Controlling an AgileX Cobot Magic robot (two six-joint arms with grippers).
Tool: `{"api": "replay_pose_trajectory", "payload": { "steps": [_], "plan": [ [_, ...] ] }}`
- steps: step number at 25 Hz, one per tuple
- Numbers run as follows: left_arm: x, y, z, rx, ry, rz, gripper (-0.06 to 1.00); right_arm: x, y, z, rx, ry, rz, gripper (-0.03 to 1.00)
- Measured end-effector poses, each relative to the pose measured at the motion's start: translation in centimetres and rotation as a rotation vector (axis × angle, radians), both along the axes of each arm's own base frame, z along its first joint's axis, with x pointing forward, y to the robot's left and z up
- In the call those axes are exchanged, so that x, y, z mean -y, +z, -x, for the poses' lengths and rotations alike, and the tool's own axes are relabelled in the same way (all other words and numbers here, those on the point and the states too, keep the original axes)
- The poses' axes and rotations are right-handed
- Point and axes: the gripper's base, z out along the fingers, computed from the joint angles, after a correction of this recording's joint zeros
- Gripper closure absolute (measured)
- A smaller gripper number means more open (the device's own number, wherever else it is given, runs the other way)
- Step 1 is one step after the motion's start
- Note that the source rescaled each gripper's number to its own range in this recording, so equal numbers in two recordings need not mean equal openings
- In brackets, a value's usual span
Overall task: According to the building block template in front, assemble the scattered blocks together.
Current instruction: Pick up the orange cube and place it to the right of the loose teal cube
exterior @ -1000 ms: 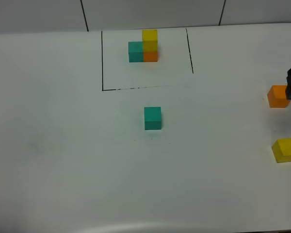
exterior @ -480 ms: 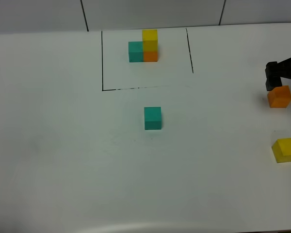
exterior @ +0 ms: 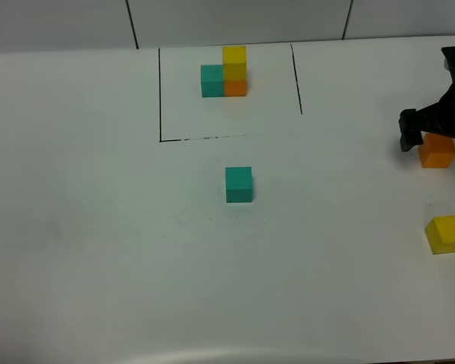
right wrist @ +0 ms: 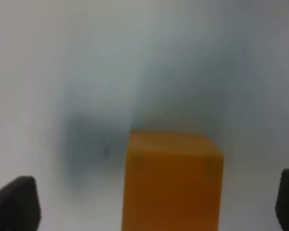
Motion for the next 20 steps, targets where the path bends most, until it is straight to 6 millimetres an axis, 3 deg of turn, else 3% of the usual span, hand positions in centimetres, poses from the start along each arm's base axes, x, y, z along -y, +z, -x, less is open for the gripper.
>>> {"api": "replay_pose_trajectory", "payload": {
  "steps": [16, 20],
  "plan": [
    [0.0, 0.0, 0.0, 0.000, 0.000, 0.000, 0.55, 1.3, -2.1, -0.2, -0.035, -0.033, -0.003, 0.06],
    [0.0, 0.0, 0.0, 0.000, 0.000, 0.000, 0.55, 1.3, -2.3, -0.2, -0.038, -0.030, -0.002, 0.16]
  ]
}}
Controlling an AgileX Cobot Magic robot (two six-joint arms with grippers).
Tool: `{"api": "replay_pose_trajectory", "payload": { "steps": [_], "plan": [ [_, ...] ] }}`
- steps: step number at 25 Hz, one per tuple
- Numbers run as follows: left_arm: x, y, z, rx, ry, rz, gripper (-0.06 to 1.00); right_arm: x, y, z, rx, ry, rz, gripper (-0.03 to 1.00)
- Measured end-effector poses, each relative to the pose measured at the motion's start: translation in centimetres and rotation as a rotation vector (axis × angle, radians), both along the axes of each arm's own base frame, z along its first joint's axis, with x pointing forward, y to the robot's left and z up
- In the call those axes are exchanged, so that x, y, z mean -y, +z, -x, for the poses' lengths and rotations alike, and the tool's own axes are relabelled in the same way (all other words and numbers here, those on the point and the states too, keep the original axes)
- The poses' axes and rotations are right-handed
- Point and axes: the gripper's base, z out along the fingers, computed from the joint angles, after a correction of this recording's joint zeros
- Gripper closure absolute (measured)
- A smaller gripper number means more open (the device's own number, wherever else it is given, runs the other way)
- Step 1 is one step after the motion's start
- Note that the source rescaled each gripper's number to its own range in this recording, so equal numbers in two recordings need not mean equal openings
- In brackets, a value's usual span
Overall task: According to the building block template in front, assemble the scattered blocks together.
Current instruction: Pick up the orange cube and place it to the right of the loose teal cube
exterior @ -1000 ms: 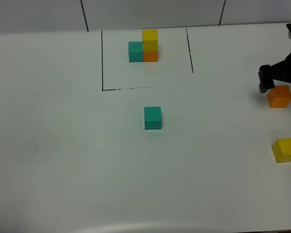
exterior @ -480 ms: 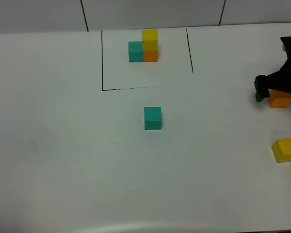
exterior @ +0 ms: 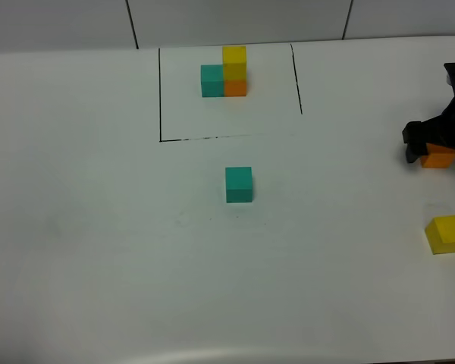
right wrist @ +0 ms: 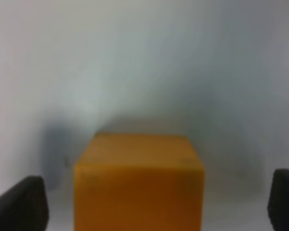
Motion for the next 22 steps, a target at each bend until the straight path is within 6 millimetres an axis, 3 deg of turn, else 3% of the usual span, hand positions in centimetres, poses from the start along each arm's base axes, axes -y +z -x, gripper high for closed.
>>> {"api": "replay_pose_trajectory", "payload": {
  "steps": [3, 6, 7, 12, 15, 18, 22],
  "plan": [
    [0.0, 0.0, 0.0, 0.000, 0.000, 0.000, 0.55, 0.0, 0.0, 0.0, -0.002, 0.000, 0.001, 0.40],
    [0.0, 0.0, 0.0, 0.000, 0.000, 0.000, 0.55, 0.0, 0.0, 0.0, -0.005, 0.011, 0.004, 0.88],
    [0.0, 0.0, 0.0, 0.000, 0.000, 0.000, 0.55, 0.0, 0.1, 0.1, -0.004, 0.018, 0.006, 0.97],
    [0.0, 0.0, 0.0, 0.000, 0.000, 0.000, 0.55, -1.6, 2.3, 0.5, 0.007, 0.185, 0.051, 0.95],
    [0.0, 0.0, 0.0, 0.000, 0.000, 0.000, 0.55, -4.8, 3.7, 2.1, -0.094, 0.473, 0.101, 0.95],
    [0.0, 0.0, 0.0, 0.000, 0.000, 0.000, 0.55, -8.5, 3.7, 3.8, -0.214, 0.790, 0.137, 0.95],
    [0.0, 0.0, 0.0, 0.000, 0.000, 0.000, 0.55, -12.9, 3.7, 4.9, -0.199, 1.030, 0.214, 0.95]
  ]
}}
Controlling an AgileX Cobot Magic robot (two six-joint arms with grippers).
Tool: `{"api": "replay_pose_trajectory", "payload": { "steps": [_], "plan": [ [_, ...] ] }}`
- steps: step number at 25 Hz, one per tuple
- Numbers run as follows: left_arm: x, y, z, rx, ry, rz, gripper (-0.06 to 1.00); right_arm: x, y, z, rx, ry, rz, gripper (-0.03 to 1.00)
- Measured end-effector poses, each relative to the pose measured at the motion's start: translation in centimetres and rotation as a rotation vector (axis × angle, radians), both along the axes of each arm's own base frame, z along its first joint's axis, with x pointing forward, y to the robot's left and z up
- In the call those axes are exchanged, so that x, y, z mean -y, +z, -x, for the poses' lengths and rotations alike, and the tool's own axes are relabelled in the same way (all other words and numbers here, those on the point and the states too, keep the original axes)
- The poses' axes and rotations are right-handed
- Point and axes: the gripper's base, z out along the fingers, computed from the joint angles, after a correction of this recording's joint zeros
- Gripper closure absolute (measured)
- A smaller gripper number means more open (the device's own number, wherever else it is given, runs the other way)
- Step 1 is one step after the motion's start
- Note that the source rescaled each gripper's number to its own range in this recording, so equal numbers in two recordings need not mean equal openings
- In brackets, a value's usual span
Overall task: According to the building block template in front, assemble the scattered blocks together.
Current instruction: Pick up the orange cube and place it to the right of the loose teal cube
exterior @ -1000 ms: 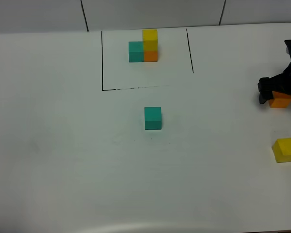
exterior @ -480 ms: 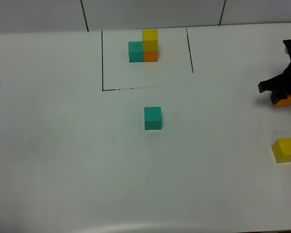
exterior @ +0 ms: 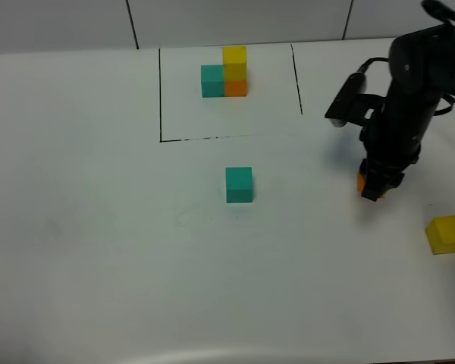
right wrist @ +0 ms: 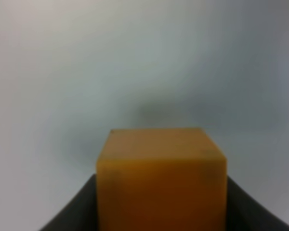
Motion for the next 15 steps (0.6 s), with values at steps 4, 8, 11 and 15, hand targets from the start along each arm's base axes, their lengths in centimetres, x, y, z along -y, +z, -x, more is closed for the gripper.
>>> {"api": "replay_pose_trajectory", "payload": {
  "steps": [4, 8, 11, 15],
  "plan": [
    [0.0, 0.0, 0.0, 0.000, 0.000, 0.000, 0.55, -3.4, 0.1, 0.6, 0.067, 0.162, -0.011, 0.95],
    [0.0, 0.0, 0.0, 0.000, 0.000, 0.000, 0.55, -5.0, -0.5, 1.0, 0.074, 0.280, -0.006, 0.95],
    [0.0, 0.0, 0.0, 0.000, 0.000, 0.000, 0.55, -6.1, -1.0, 0.7, 0.070, 0.333, -0.001, 0.95],
    [0.0, 0.0, 0.0, 0.000, 0.000, 0.000, 0.55, -8.1, -1.1, 0.2, 0.061, 0.365, -0.004, 0.95]
  ]
}}
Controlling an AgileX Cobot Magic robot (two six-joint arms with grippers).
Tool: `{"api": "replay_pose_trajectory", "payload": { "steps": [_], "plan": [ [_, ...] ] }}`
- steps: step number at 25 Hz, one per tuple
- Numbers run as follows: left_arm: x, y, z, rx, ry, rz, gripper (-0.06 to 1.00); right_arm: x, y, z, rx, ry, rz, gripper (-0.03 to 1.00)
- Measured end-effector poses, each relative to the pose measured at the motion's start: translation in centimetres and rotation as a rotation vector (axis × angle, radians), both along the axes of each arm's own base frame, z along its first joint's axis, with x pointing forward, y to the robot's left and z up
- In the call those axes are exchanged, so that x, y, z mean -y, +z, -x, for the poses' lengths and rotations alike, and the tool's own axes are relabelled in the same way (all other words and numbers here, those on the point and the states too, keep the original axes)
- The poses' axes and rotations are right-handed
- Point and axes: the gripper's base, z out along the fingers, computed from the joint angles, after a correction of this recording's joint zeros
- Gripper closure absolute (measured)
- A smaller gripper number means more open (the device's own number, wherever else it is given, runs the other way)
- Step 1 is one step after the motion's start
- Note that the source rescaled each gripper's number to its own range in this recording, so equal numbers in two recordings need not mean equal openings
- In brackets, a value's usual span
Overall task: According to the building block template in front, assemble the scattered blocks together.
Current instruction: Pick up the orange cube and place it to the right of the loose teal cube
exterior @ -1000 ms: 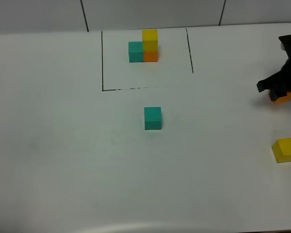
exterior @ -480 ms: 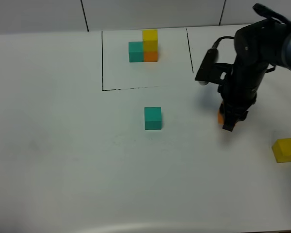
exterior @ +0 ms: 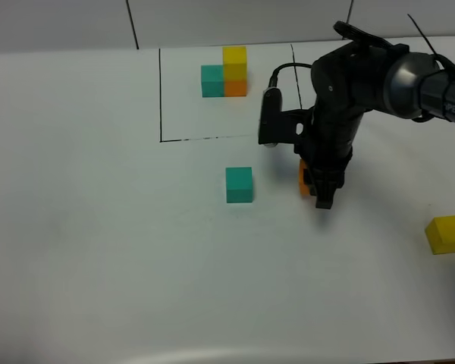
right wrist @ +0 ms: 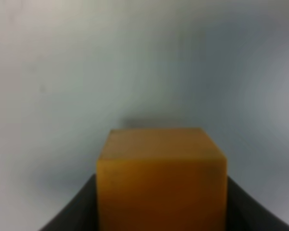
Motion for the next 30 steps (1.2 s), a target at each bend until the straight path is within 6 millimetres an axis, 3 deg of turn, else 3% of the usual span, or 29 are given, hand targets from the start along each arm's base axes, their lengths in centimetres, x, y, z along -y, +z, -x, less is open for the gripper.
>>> {"api": "replay_pose_trajectory", "payload": {
  "steps": [9, 14, 30],
  "plan": [
    [0.0, 0.0, 0.0, 0.000, 0.000, 0.000, 0.55, -3.3, -1.4, 0.1, -0.017, 0.031, -0.044, 0.95],
    [0.0, 0.0, 0.0, 0.000, 0.000, 0.000, 0.55, -3.7, -2.8, -0.2, -0.018, 0.025, -0.060, 0.95],
    [0.0, 0.0, 0.0, 0.000, 0.000, 0.000, 0.55, -5.4, -3.0, 0.3, 0.018, 0.093, -0.083, 0.95]
  ]
}}
